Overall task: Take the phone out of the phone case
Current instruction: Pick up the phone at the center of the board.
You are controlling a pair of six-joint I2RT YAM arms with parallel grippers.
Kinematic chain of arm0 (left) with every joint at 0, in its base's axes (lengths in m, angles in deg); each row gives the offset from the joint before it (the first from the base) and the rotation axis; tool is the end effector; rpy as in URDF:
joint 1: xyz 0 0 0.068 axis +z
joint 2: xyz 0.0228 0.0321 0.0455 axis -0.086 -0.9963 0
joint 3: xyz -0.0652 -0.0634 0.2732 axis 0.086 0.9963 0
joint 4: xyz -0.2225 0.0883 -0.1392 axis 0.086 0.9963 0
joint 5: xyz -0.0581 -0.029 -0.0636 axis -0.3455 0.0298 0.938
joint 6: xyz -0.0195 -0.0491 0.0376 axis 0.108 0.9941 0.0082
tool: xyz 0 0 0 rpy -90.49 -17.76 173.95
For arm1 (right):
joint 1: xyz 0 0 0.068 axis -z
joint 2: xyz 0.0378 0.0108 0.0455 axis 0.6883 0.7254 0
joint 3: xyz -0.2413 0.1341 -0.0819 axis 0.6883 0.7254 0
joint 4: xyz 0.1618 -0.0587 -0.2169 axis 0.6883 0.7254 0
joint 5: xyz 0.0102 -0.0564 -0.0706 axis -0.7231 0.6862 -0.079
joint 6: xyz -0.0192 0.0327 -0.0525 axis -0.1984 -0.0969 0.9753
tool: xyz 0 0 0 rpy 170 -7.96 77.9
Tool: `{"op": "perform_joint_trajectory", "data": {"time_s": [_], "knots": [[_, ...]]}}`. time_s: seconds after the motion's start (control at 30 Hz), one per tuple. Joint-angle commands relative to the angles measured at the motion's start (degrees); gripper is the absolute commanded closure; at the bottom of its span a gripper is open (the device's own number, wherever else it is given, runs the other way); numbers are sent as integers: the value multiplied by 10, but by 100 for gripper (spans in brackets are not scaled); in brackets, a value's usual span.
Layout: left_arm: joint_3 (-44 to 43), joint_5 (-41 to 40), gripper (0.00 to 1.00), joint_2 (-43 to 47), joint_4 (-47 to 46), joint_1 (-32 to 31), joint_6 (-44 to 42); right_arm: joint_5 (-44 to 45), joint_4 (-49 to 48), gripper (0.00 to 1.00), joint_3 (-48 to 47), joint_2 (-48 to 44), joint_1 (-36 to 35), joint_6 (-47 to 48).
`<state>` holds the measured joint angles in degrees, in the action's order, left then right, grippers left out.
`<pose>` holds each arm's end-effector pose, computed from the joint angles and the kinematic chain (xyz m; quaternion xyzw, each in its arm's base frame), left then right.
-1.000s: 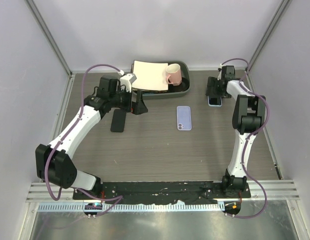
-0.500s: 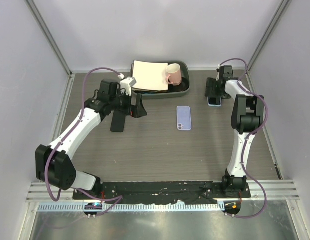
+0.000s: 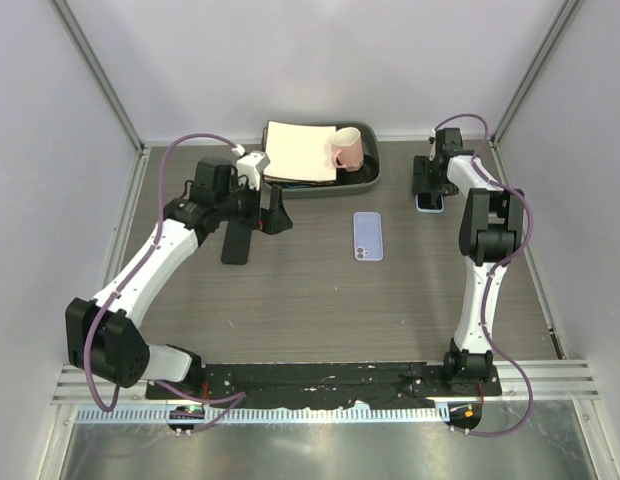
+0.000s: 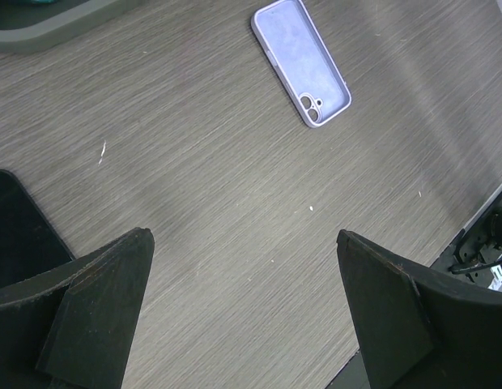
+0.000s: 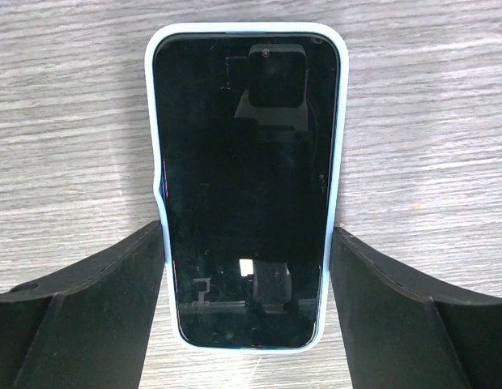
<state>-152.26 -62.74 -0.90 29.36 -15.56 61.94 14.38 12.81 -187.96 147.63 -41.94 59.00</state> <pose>0.2988 -0.1351 0.3267 0.1785 0.8621 -0.3071 0.3614 0.5285 -0.0165 0.1570 0.0254 0.9606 -0.0224 0.2758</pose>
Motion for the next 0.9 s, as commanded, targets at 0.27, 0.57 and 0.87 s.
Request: {"op": "perform_joint_trajectory", "data": {"time_s": [0.27,0.57,0.87], "knots": [[-18,37,0,18,-39,9,2,-56,12,99,106,-93,-16,127],[-32,127,0,-5,-51,26,34,-149,-17,99,232,-239,-16,198],[-39,201,0,-47,-64,27,91,-204,-28,99,337,-397,-33,257]]}}
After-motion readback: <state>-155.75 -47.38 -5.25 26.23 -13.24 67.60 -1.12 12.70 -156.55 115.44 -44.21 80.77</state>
